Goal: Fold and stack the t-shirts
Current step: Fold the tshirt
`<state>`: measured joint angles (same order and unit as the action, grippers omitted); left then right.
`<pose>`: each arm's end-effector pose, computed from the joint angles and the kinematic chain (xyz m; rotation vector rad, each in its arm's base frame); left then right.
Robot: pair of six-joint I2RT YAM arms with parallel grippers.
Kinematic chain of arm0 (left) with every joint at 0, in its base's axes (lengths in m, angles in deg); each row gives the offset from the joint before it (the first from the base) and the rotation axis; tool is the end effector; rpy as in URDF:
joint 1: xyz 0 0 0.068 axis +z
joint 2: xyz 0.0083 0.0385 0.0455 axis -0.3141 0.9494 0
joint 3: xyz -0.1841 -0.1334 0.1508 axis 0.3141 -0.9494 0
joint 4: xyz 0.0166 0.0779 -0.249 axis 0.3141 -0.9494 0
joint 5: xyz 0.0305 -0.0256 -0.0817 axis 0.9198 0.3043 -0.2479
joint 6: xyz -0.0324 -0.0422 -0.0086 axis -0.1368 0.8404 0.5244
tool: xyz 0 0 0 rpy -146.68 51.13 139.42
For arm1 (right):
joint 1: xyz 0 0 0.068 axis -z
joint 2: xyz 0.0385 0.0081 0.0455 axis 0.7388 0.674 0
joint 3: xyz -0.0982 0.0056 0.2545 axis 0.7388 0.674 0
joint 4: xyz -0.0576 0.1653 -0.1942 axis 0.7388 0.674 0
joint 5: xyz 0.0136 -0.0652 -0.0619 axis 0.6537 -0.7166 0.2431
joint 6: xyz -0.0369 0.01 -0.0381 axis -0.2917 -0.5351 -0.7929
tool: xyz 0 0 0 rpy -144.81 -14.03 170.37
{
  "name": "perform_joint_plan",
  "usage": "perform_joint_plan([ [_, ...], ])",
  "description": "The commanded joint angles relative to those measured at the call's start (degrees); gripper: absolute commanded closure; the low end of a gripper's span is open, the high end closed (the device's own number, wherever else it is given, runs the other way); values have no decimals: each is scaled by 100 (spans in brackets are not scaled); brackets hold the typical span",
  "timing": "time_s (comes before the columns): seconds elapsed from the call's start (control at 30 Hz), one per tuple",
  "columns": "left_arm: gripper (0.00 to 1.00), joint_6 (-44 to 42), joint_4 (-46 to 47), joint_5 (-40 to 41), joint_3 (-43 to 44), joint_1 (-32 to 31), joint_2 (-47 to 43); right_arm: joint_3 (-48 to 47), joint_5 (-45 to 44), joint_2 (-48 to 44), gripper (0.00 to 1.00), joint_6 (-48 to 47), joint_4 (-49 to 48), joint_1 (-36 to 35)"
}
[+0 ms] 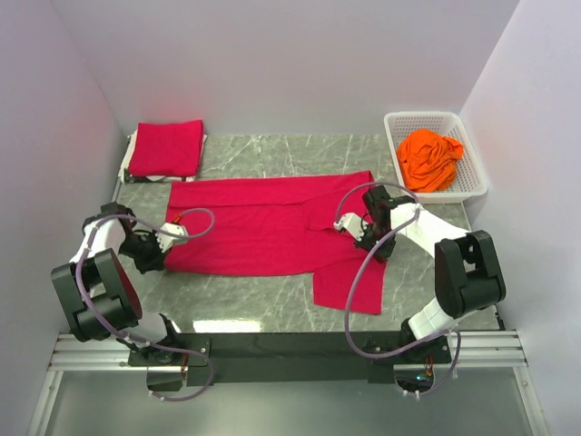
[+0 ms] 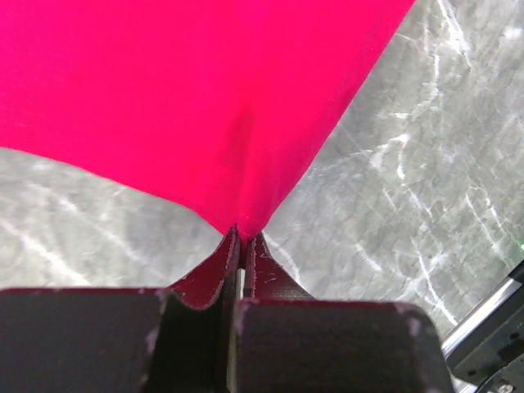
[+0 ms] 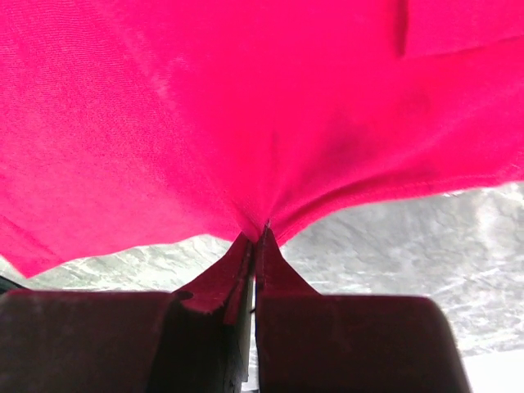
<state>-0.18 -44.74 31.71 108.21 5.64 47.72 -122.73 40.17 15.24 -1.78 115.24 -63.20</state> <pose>0.2117 0.0773 0.1816 1.3658 2.3853 -0.3425 0.2541 0.0741 0.1736 -1.6080 2.5447 0.0784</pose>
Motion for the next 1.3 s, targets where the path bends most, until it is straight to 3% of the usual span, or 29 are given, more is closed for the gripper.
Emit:
perform_joint_plan([
  [0.0,99,-63,-421,-199,393,40,113,-315,-33,-77,100,-75,277,98],
  [0.03,99,-63,-412,-208,428,40,139,-324,-68,-59,98,-75,277,98],
  [0.13,99,-63,-386,-234,438,40,201,-298,-78,-32,72,-75,303,107],
  [0.27,99,-63,-342,-164,306,40,201,-44,-77,-322,56,-110,294,98],
  [0.6,99,-10,-219,-155,148,40,130,89,193,-1131,57,267,434,-112],
  [0.73,99,-10,-166,-155,130,40,113,386,161,-1167,62,311,497,-664],
  [1.1,99,43,-105,-146,148,31,113,1081,-437,-473,43,575,-531,-1026],
  [1.27,99,87,-70,-147,139,40,157,1310,-490,-341,47,698,-663,-1263],
])
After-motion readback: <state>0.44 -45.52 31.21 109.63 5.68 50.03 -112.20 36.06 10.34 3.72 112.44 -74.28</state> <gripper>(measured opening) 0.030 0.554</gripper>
